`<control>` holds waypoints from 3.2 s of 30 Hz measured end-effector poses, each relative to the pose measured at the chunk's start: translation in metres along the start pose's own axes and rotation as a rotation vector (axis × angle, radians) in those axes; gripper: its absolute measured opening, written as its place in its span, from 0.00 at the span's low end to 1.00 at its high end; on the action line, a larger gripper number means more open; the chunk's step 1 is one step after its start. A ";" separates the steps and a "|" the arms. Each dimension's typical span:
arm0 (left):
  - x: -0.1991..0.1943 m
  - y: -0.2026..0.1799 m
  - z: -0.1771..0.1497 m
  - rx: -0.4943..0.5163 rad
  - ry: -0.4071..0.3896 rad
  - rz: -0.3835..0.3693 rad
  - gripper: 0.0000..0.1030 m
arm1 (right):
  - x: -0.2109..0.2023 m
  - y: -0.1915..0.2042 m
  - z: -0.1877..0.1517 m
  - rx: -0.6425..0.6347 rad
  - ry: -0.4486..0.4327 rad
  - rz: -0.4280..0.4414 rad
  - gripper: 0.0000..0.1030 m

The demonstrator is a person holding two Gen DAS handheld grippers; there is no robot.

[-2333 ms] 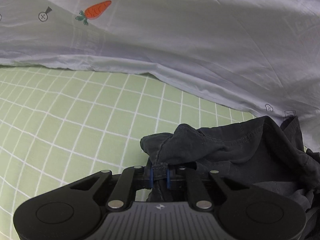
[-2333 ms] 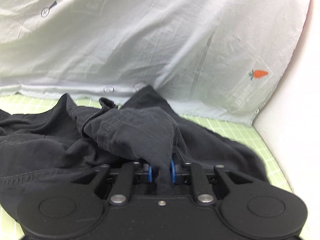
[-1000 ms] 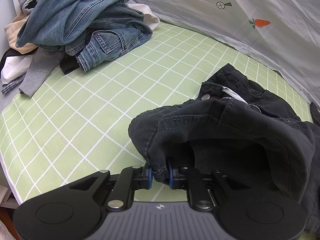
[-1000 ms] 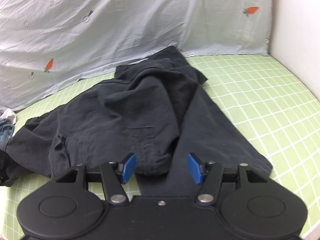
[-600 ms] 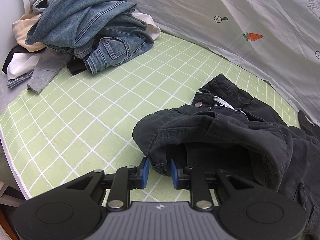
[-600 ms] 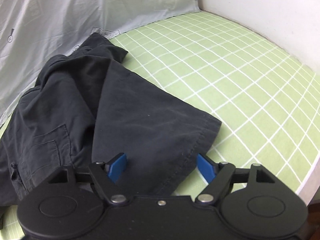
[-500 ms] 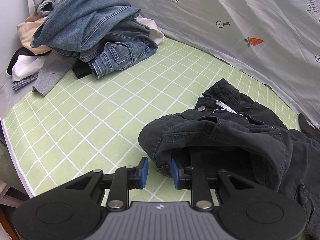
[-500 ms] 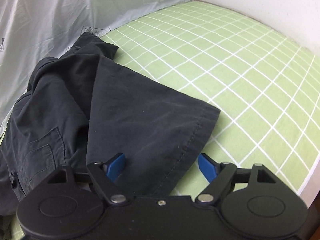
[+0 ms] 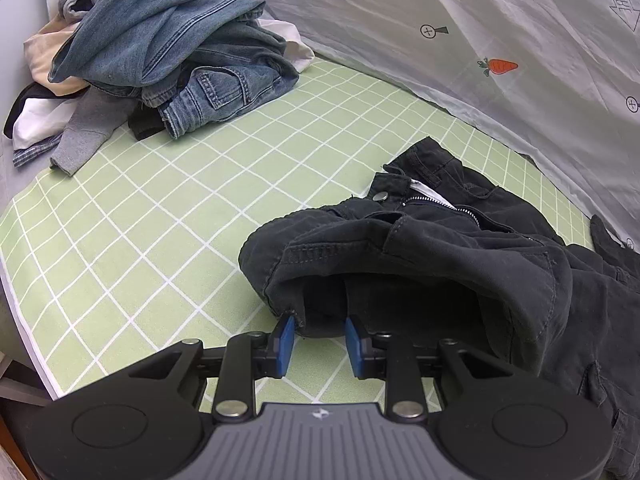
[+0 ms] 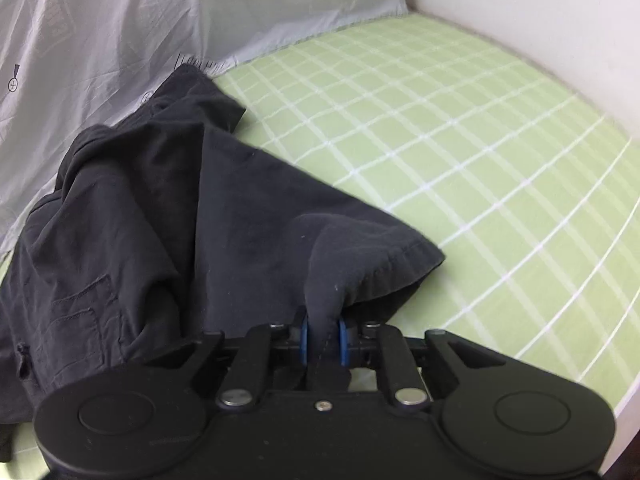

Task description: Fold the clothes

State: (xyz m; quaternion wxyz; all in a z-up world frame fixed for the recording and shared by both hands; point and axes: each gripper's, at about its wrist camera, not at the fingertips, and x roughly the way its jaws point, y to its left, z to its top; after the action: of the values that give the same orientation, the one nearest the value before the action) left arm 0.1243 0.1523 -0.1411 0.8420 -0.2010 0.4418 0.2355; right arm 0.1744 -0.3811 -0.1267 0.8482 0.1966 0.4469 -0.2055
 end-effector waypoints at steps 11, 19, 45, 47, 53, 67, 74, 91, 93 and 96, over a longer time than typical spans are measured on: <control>0.005 0.032 0.000 -0.159 0.002 -0.007 0.32 | -0.006 -0.052 0.083 -0.098 -0.273 -0.448 0.67; 0.009 0.042 0.002 -0.243 0.006 -0.034 0.38 | 0.008 -0.040 0.010 0.088 -0.120 -0.221 0.77; 0.023 0.069 0.020 -0.441 -0.043 -0.117 0.40 | 0.040 -0.049 0.009 0.136 -0.108 -0.281 0.48; 0.024 0.072 0.020 -0.465 -0.032 -0.135 0.40 | 0.040 -0.049 0.009 0.147 -0.107 -0.285 0.49; 0.019 0.088 0.010 -0.519 0.031 -0.253 0.39 | 0.040 -0.047 0.007 0.173 -0.115 -0.309 0.51; 0.048 0.086 0.019 -0.646 0.088 -0.457 0.42 | 0.040 -0.041 0.002 0.228 -0.137 -0.355 0.56; 0.077 0.092 0.027 -0.786 0.135 -0.484 0.46 | 0.042 -0.056 0.004 0.252 -0.119 -0.348 0.79; 0.063 0.008 0.119 -0.474 -0.084 -0.416 0.04 | 0.040 -0.023 0.025 0.022 -0.169 -0.273 0.11; 0.027 -0.001 0.131 -0.325 -0.225 -0.453 0.04 | 0.024 -0.024 0.019 0.013 -0.213 -0.255 0.11; -0.020 0.001 0.125 -0.129 -0.382 -0.438 0.04 | 0.000 -0.028 0.004 -0.004 -0.271 -0.264 0.11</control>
State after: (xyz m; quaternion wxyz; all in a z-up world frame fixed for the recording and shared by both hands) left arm 0.1954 0.2170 -0.0584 0.9262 -0.2966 0.2054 0.1093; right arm 0.1625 -0.4072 -0.1286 0.8667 0.1051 0.3509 -0.3388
